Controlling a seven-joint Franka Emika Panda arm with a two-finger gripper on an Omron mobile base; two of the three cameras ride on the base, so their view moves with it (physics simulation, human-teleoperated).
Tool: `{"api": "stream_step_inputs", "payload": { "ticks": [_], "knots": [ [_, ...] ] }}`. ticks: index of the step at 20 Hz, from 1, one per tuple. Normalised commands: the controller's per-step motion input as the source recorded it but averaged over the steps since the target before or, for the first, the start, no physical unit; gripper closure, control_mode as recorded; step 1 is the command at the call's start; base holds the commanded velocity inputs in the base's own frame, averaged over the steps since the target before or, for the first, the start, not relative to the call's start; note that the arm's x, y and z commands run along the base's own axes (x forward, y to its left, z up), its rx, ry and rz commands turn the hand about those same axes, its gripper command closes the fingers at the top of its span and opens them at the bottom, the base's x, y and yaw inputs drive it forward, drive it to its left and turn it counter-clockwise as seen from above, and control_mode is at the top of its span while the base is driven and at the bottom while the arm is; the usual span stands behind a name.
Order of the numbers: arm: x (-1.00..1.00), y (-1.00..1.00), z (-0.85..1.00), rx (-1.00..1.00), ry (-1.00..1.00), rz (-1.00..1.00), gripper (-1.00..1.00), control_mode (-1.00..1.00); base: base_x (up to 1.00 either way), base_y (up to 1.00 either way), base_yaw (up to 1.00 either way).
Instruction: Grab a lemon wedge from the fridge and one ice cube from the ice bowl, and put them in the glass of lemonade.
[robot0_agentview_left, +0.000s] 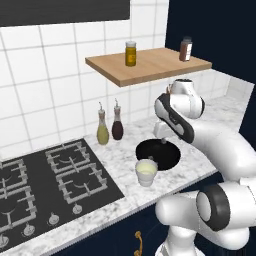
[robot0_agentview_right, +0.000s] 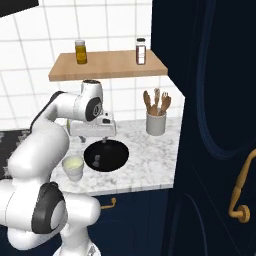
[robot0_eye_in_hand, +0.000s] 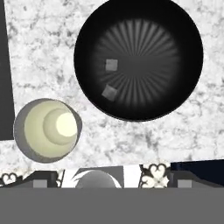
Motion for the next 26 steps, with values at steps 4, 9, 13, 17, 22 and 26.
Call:
{"api": "stream_step_inputs", "payload": {
  "ticks": [4, 9, 13, 17, 22, 26],
  "knots": [
    [0.99, 0.00, -0.67, 0.00, 0.03, 0.01, -1.00, -1.00, 0.00, 0.00, 0.00],
    [0.48, 0.00, -0.43, 0.04, 0.02, -0.02, -1.00, -1.00, 0.00, 0.00, 0.00],
    [0.12, 0.13, -0.61, 0.00, 0.07, -0.04, -1.00, -1.00, 0.00, 0.00, 0.00],
    [0.18, 0.17, -0.51, 0.00, 0.06, -0.04, -1.00, -1.00, 0.00, 0.00, 0.00],
    [0.38, 0.05, -0.43, 0.00, 0.00, -0.03, -1.00, -1.00, 0.00, 0.00, 0.00],
    [0.43, 0.04, -0.55, 0.00, 0.00, 0.00, -1.00, -1.00, 0.00, 0.00, 0.00]
  ]
}}
